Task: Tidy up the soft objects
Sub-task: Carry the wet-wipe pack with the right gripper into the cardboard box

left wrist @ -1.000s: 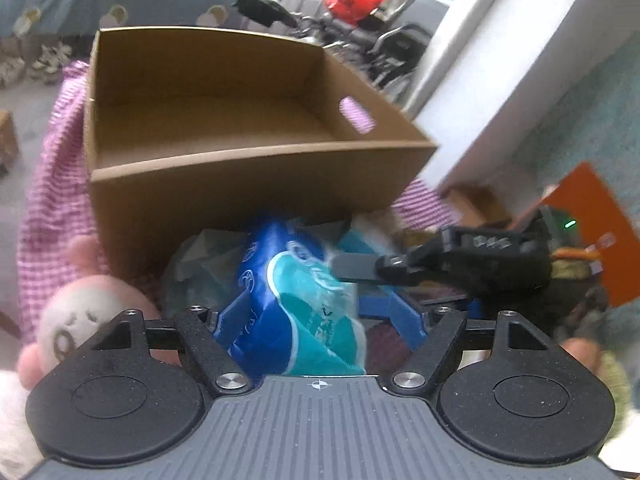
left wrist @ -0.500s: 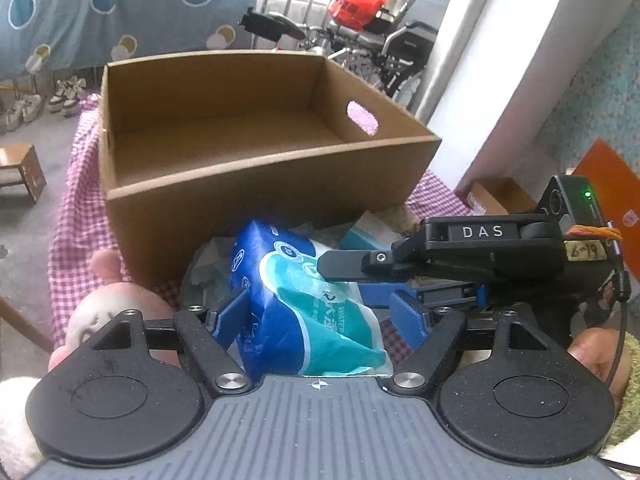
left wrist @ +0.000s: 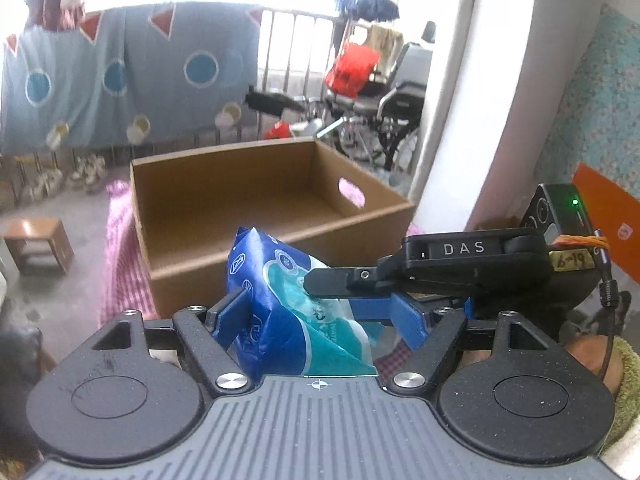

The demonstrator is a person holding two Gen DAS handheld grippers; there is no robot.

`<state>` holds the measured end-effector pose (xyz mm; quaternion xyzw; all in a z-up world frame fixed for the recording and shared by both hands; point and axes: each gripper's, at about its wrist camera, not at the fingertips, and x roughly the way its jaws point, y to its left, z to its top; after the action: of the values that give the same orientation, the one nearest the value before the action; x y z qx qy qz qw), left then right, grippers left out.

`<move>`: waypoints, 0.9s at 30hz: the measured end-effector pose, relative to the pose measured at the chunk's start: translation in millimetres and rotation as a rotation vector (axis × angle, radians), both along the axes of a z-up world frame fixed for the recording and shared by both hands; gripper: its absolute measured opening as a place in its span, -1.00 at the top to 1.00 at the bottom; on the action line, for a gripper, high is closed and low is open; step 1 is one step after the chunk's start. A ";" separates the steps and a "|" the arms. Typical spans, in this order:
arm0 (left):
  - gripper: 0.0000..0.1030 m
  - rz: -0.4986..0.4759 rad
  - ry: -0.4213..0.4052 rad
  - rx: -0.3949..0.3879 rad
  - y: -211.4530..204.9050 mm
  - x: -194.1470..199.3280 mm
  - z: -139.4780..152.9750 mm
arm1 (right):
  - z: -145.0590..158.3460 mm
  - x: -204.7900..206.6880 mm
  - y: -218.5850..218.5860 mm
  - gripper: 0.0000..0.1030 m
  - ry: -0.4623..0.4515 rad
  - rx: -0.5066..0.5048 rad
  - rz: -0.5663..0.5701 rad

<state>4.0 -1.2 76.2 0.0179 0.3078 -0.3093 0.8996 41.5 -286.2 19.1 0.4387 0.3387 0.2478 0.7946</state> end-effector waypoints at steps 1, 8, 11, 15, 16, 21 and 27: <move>-0.48 0.004 -0.016 0.002 -0.3 -2.0 3.3 | 4.0 0.4 -0.3 0.08 -0.012 0.000 0.003; -0.48 0.017 -0.090 -0.023 -0.7 -1.2 21.4 | 31.9 10.1 -3.1 0.08 -0.079 -0.027 0.007; -0.49 0.020 -0.117 -0.037 -1.9 5.2 29.6 | 47.6 25.7 -1.7 0.08 -0.115 -0.053 0.007; -0.49 0.023 -0.139 -0.063 -3.5 22.8 40.2 | 67.9 49.6 -0.9 0.08 -0.161 -0.093 0.005; -0.49 0.023 -0.143 -0.071 -3.9 27.8 42.4 | 71.3 56.7 -0.5 0.08 -0.168 -0.100 0.007; -0.49 0.035 -0.150 -0.082 -7.1 63.9 49.0 | 77.6 106.6 0.2 0.08 -0.156 -0.114 0.038; -0.49 0.056 -0.072 -0.077 -5.2 127.6 41.1 | 67.3 186.1 3.4 0.09 -0.051 -0.142 0.108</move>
<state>131.6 -6.3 117.3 -0.0142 0.2633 -0.2949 0.9184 227.6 -282.8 86.5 0.3559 0.3582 0.2768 0.8176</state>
